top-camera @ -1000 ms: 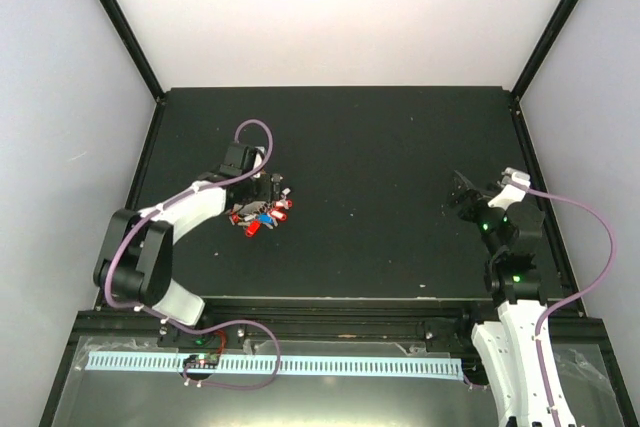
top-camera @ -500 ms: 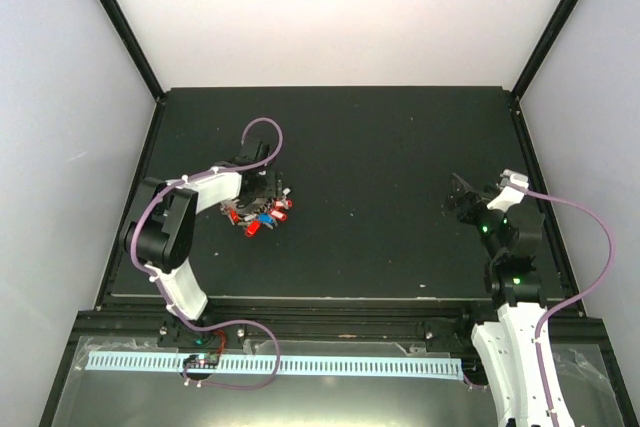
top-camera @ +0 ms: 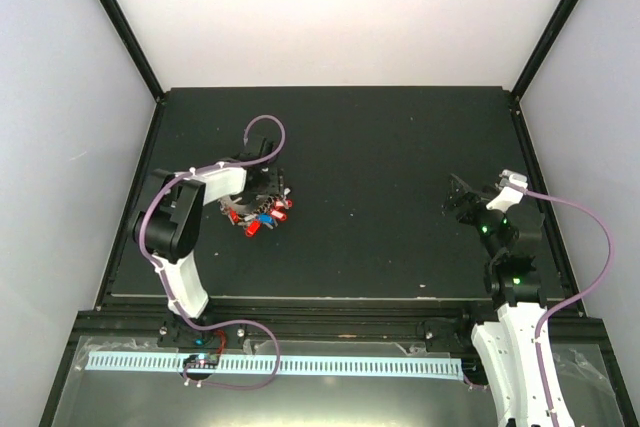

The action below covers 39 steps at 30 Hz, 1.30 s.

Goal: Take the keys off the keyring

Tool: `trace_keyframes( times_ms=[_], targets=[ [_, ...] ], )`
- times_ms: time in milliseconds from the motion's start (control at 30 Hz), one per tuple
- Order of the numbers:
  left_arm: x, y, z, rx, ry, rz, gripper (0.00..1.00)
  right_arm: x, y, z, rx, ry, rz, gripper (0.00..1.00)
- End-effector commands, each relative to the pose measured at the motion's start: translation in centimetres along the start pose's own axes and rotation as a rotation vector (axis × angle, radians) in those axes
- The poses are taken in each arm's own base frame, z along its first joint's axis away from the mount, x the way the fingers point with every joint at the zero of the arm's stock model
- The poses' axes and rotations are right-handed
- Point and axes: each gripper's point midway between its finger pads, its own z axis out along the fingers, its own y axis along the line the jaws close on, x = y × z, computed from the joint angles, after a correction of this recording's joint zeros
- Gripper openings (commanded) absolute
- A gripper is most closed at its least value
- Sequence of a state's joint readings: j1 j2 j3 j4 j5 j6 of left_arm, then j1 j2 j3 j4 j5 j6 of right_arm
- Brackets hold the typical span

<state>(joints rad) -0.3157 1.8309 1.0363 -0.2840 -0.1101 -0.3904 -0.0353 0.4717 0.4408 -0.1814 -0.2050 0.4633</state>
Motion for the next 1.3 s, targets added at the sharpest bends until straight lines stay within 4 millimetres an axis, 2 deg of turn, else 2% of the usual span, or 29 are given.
trace_keyframes(
  times_ms=[0,233,333,567,667,767,867,1033,1267],
  targets=[
    [-1.4,-0.6,0.4,0.001,-0.027,-0.015,0.78,0.5,0.0,-0.1,-0.007,0.011,0.008,1.00],
    [-2.8,-1.0,1.4,-0.015,-0.041,-0.003,0.77,0.5,0.2,0.0,-0.018,0.013,0.016,1.00],
    [-3.1,-1.5,2.2,0.002,-0.035,0.013,0.72,0.5,0.2,0.0,-0.019,0.014,0.015,1.00],
    [-2.9,-2.5,3.0,0.026,-0.004,0.057,0.49,0.8,-0.1,0.0,-0.008,0.021,0.015,1.00],
    [-2.4,-3.7,2.7,0.067,-0.010,0.113,0.46,0.8,-0.1,0.1,-0.008,0.020,0.020,1.00],
    [-1.8,-5.9,1.6,0.136,-0.032,0.201,0.45,0.8,0.1,0.1,-0.019,0.022,0.030,1.00],
    [-0.7,-8.2,-0.1,0.237,-0.051,0.263,0.45,0.9,0.5,0.2,-0.042,0.029,0.037,1.00],
    [3.1,-11.7,-3.6,0.430,-0.062,0.384,0.45,1.3,0.9,0.3,-0.068,0.049,0.048,1.00],
    [9.0,-14.1,-8.0,0.533,-0.049,0.561,0.51,2.1,1.0,0.9,-0.092,0.079,0.068,1.00]
  ],
)
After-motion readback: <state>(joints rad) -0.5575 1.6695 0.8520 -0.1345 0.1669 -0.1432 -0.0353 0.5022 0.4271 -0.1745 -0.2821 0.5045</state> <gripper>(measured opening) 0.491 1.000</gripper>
